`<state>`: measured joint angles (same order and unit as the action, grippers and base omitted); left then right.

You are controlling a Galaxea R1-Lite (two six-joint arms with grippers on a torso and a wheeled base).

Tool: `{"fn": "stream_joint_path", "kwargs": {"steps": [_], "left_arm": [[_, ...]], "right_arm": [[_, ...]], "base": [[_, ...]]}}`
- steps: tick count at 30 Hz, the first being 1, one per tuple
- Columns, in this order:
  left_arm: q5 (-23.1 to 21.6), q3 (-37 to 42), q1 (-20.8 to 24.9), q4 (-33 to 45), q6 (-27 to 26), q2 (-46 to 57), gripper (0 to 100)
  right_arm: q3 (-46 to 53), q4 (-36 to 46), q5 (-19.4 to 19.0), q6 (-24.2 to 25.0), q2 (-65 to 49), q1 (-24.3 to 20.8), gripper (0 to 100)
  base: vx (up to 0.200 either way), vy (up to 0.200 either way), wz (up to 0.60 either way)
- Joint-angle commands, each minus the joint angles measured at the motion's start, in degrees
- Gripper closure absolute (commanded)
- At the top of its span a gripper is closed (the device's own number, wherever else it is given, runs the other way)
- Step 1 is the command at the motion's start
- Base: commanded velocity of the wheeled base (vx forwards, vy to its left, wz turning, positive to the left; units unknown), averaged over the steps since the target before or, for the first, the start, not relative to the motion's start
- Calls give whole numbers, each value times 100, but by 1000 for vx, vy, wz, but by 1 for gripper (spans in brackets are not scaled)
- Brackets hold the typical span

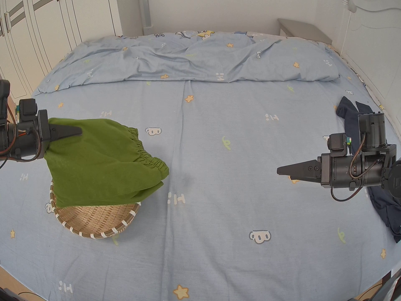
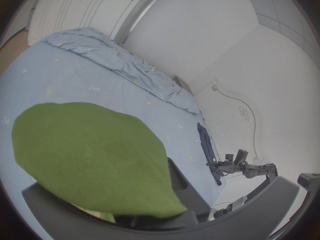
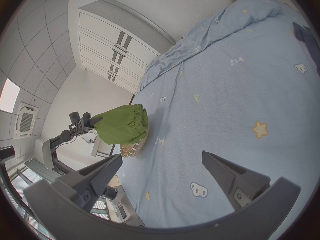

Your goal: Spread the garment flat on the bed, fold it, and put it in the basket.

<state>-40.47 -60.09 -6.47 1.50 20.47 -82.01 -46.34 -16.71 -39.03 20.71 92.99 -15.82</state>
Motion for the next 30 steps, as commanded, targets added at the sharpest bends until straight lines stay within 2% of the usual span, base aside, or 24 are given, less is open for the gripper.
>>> {"fn": "stream_joint_path", "kwargs": {"steps": [1,4,10,16,17,26,30], "left_arm": [[4,428,-407,-9,36,9,100],[4,542,-530,-9,27,-35,100],[101,577,-829,-9,-96,-949,100],[268,524,-847,-18,-289,-1441,100],[514,428,-812,-18,-474,-1854,100],[1164,120,-794,43,-535,-2390,100],[1463,6,-592,87,-553,-2496,100]], "right_arm": [[46,1,10,-15,-35,-132,0],[81,1,10,-15,-62,-184,0],[142,-7,19,-6,-114,-325,0],[160,-7,19,-15,-158,-325,0],[169,-7,19,-15,-158,-325,0],[169,-7,19,-23,-150,-325,0],[178,-7,27,-94,-141,-334,0]], "base": [[0,0,0],[0,0,0],[0,0,0],[0,0,0],[0,0,0],[0,0,0],[0,0,0]]}}
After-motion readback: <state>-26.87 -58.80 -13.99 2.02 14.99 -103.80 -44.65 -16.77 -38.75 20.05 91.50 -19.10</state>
